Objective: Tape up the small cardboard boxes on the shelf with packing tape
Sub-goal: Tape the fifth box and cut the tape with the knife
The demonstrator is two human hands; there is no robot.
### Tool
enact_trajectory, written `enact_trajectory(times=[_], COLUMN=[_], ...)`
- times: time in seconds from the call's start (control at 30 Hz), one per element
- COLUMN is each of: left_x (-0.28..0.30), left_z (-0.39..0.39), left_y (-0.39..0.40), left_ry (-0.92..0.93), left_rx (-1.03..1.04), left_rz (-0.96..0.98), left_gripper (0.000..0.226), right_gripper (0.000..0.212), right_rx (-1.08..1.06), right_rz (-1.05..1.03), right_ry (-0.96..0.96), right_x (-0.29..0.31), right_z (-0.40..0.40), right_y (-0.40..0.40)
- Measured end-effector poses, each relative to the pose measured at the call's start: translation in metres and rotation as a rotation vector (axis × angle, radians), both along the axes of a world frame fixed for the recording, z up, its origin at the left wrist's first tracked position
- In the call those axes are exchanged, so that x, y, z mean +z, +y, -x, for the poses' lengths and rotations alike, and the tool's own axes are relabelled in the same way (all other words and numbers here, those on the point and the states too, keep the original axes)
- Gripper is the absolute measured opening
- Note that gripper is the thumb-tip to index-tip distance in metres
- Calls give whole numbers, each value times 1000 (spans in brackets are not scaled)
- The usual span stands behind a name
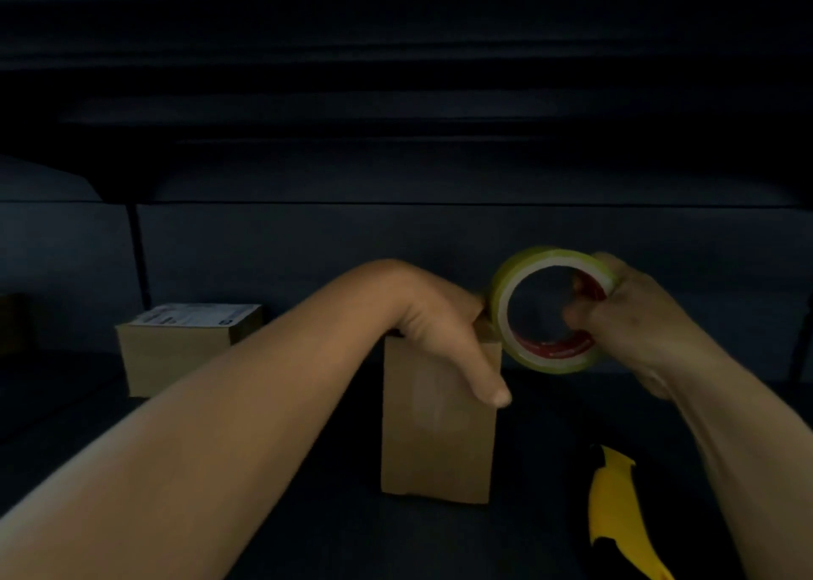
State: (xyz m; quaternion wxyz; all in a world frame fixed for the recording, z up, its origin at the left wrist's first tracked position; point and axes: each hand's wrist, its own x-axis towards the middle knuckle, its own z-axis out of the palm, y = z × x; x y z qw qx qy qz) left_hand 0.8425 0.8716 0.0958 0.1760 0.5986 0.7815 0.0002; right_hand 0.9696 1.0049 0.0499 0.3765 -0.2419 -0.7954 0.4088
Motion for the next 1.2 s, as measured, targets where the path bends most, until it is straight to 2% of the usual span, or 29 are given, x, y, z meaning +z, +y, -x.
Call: enact_trajectory(times=[0.13, 0.2, 0.27, 0.33, 0.4, 0.43, 0.53, 0.6, 0.7, 0.8, 0.9, 1.0, 1.07, 1.2], left_x=[-8, -11, -14, -15, -15, -18, -36, -53, -75, -86, -95, -102, -105, -103], left_z=[11, 14, 15, 20, 24, 28, 45, 50, 55, 61, 70, 82, 90, 97], left_y=[-6, -11, -15, -19, -29, -36, -44, -47, -50, -60, -69, -82, -88, -87], left_ry=[1, -28, -104, -185, -267, -317, -448, -587, -678, -654, -648, -629, -621, -582], left_rx=[0, 4, 19, 55, 72, 84, 147, 153, 160, 152, 180, 239, 280, 273], left_rz=[-81, -132, -173, -202, -266, -314, -474, -563, -618, -575, -551, -543, -552, -507], left_gripper=[94, 99, 90, 66, 47, 54, 114, 128, 128, 106, 99, 91, 95, 105], right_gripper=[14, 17, 28, 37, 31, 25, 24, 30, 30, 29, 38, 44, 47, 47], right_rx=[-1, 18, 103, 257, 363, 394, 425, 433, 371, 366, 396, 286, 204, 200], right_rz=[10, 86, 296, 564, 716, 743, 684, 594, 412, 267, 218, 239, 242, 130], right_ry=[20, 54, 128, 241, 338, 378, 430, 367, 234, 188, 115, 122, 153, 43], right_x=[-5, -10, -17, -22, -25, -24, -15, -7, -5, -8, -11, -7, 0, 10], right_z=[4, 7, 12, 17, 23, 26, 37, 47, 63, 75, 80, 75, 66, 53], right_y=[-1, -4, -6, -9, -15, -18, -31, -39, -51, -62, -64, -50, -36, -19])
